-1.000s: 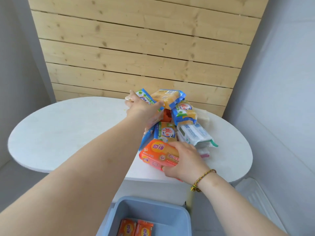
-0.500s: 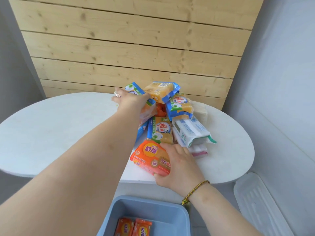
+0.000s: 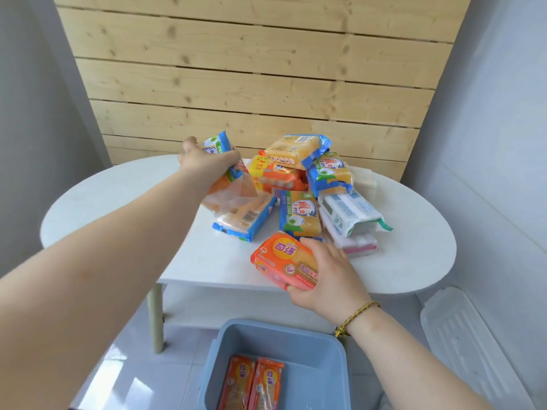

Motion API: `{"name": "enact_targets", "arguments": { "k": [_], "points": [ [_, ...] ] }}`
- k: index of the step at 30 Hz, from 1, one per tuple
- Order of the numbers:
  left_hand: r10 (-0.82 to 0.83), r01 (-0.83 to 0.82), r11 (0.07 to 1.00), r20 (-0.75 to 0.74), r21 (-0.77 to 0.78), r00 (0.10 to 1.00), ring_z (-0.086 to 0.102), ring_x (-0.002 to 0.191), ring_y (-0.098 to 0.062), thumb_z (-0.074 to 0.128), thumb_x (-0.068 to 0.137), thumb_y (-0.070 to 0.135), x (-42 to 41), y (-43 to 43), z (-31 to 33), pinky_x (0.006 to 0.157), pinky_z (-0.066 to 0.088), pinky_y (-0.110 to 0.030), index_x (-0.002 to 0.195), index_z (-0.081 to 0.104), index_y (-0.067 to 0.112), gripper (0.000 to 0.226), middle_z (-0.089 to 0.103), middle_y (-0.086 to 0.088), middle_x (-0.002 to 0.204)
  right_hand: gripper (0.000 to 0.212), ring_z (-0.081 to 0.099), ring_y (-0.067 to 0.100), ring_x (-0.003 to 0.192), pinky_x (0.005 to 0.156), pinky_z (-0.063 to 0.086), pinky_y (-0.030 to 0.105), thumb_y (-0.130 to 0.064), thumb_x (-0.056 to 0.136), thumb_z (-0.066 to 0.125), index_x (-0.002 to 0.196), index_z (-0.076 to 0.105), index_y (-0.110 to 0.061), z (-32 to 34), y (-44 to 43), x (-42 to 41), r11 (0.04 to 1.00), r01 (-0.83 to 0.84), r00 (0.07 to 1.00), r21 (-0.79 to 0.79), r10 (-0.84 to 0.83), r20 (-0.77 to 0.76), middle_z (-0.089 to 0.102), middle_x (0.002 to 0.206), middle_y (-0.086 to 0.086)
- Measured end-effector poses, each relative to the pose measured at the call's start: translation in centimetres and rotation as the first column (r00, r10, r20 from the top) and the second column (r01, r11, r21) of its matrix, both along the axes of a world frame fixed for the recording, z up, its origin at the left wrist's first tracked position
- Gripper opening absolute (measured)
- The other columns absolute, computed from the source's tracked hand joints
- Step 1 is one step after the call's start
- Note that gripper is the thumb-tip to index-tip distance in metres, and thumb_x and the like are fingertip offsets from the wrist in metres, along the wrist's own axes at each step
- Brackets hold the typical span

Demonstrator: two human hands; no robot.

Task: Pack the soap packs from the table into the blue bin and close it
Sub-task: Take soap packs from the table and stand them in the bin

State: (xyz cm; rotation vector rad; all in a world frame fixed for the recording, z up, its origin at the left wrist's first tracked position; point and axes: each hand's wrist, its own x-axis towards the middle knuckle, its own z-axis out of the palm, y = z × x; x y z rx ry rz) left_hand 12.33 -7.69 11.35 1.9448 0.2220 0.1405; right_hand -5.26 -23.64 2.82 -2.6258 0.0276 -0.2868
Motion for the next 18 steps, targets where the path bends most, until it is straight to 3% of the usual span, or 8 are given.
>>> {"name": "enact_targets", "arguments": {
  "k": [8,12,18],
  "points": [
    [-0.108,0.131,0.9,-0.078,0.415,0.991,0.045,0.118,-0.033,0.068,0.072,0.029,-4.0,8.3,-0.9,0.089,0.041,-0.038,0.142,0.02,0.02,0.085,0.034,-0.012,0.139,0.074,0.042,0.018,0.113,0.094,0.04,0.03,-0.034,0.066,0.069,0.132,0.036,-0.029,0.0,2.2,-2.9,0.998,0.036,0.997,0.043,-0.033,-0.071,0.048,0.116,-0.001],
    [-0.163,0.231,0.828,-0.174,0.511,0.971,0.042,0.121,-0.033,0.067,0.074,0.029,-4.4,8.9,-2.4,0.084,0.039,-0.035,0.142,0.018,0.02,0.085,0.029,-0.012,0.142,0.073,0.044,0.016,0.111,0.093,0.043,0.031,-0.037,0.066,0.069,0.131,0.036,-0.03,-0.3,2.7,-3.9,0.998,0.047,0.996,0.03,-0.044,-0.08,0.048,0.115,-0.003],
    [-0.173,0.301,0.79,-0.277,0.534,0.945,0.044,0.118,-0.033,0.063,0.077,0.032,-3.7,8.9,-2.7,0.08,0.039,-0.033,0.142,0.022,0.021,0.078,0.034,-0.013,0.14,0.079,0.04,0.011,0.115,0.093,0.039,0.021,-0.041,0.068,0.067,0.136,0.028,-0.027,-1.8,2.9,-5.2,1.0,0.023,0.994,0.017,-0.021,-0.106,0.043,0.123,-0.006]
  ]
}}
